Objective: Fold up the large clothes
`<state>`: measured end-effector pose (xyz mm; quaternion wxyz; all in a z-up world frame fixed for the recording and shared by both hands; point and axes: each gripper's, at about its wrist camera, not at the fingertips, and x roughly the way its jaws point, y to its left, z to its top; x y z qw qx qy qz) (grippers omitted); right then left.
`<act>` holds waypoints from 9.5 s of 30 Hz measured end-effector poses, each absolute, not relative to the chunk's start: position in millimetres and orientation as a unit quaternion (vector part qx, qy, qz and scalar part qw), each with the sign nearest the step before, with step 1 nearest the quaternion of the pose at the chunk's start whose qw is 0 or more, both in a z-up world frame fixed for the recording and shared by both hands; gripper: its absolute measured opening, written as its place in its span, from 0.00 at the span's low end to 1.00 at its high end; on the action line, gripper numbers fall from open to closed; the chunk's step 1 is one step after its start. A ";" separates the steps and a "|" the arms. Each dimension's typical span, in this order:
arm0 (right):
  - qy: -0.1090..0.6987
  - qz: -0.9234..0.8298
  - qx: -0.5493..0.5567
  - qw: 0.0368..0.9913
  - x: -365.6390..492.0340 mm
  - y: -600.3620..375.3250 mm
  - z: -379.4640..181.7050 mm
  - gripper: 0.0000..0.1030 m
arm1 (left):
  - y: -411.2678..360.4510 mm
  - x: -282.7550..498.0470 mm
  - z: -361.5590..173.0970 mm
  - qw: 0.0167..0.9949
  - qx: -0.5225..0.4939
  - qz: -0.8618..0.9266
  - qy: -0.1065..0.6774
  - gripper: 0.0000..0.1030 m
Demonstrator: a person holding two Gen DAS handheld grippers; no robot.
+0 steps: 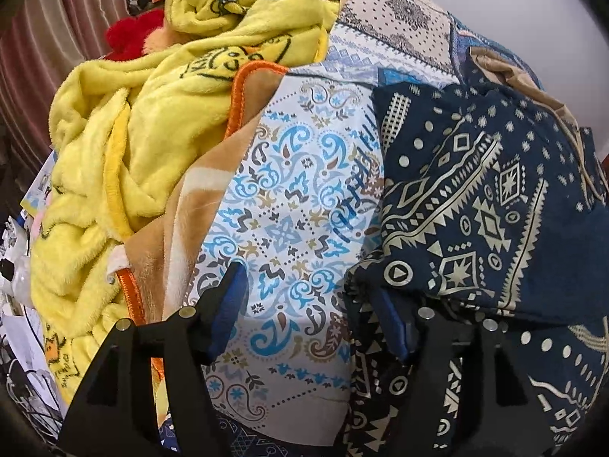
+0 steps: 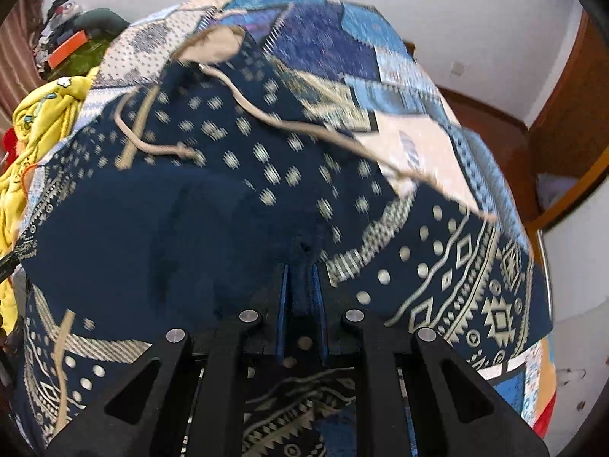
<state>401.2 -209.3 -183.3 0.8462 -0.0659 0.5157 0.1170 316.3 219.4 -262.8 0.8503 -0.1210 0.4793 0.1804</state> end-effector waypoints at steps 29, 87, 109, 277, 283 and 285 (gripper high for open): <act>0.470 0.099 -0.019 0.877 376.5 -267.9 -125.0 0.57 | 178.0 279.7 -176.7 0.886 -0.027 0.085 0.455 0.67; 0.478 -0.048 0.156 0.863 421.7 -443.7 -180.8 0.09 | 27.8 374.4 -193.1 0.875 -0.028 -0.045 0.481 0.70; 0.345 0.133 0.069 0.926 398.8 -272.0 -29.7 0.06 | 60.1 337.2 -150.8 0.894 -0.054 -0.045 0.442 0.70; 0.478 0.234 -0.063 0.844 365.9 -200.9 -143.6 0.07 | 38.4 442.5 -187.2 0.833 -0.135 -0.139 0.518 0.16; 0.462 0.240 -0.053 0.852 355.9 -207.2 -134.0 0.08 | 17.4 410.1 -155.9 0.854 -0.080 -0.190 0.479 0.03; 0.459 0.238 -0.053 0.854 353.2 -208.5 -131.2 0.08 | 12.6 402.3 -147.6 0.855 -0.070 -0.196 0.474 0.03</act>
